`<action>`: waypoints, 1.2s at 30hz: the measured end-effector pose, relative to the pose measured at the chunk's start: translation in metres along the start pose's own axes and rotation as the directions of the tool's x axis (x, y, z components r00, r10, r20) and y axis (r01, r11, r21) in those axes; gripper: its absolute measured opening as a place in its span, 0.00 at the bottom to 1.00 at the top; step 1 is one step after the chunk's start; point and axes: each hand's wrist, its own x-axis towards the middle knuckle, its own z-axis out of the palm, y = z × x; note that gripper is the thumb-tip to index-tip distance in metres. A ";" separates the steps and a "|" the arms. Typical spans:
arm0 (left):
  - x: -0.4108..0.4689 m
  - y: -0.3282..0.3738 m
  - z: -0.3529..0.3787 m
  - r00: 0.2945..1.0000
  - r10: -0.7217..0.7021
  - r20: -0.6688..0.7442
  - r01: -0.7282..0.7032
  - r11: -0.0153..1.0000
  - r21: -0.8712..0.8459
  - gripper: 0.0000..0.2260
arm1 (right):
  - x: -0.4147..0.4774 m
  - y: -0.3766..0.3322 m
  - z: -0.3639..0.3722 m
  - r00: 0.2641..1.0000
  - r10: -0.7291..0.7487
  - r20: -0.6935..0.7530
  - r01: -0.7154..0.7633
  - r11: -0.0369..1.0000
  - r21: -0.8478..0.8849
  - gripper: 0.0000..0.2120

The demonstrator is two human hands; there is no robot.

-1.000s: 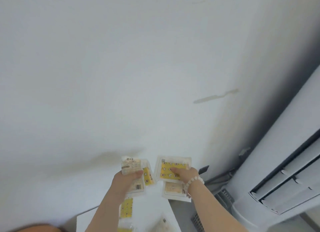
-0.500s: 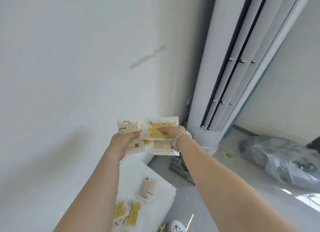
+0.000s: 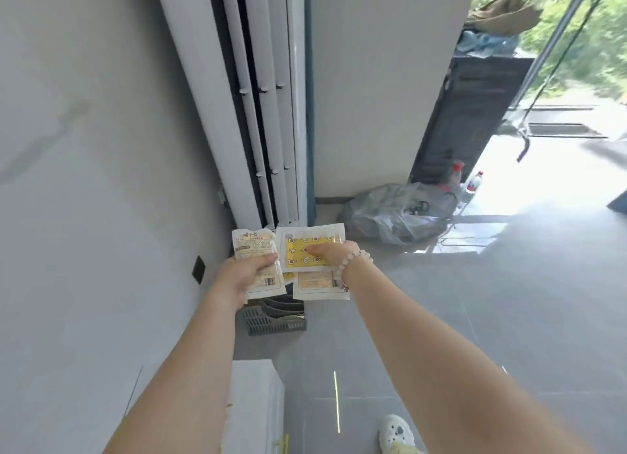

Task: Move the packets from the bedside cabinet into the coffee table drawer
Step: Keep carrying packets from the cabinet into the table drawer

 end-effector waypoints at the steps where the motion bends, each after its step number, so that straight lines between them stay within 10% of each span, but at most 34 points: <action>1: 0.003 0.001 0.013 0.999 -0.007 0.034 0.006 1.000 0.025 0.11 | 0.000 0.002 -0.013 1.000 0.013 -0.025 -0.012 0.999 0.033 0.27; 12: -0.006 -0.021 0.165 0.940 -0.063 0.335 -0.028 0.965 0.259 0.14 | -0.009 0.063 -0.157 0.970 0.121 -0.209 -0.036 0.927 0.373 0.29; 18: -0.043 -0.037 0.257 0.899 -0.050 0.435 -0.102 0.942 0.319 0.11 | -0.022 0.105 -0.246 0.948 0.123 -0.295 0.049 0.857 0.513 0.49; 36: -0.180 -0.162 0.494 0.712 -0.191 0.675 -0.278 0.807 0.521 0.06 | -0.118 0.275 -0.471 0.802 0.343 -0.488 0.102 0.727 0.679 0.32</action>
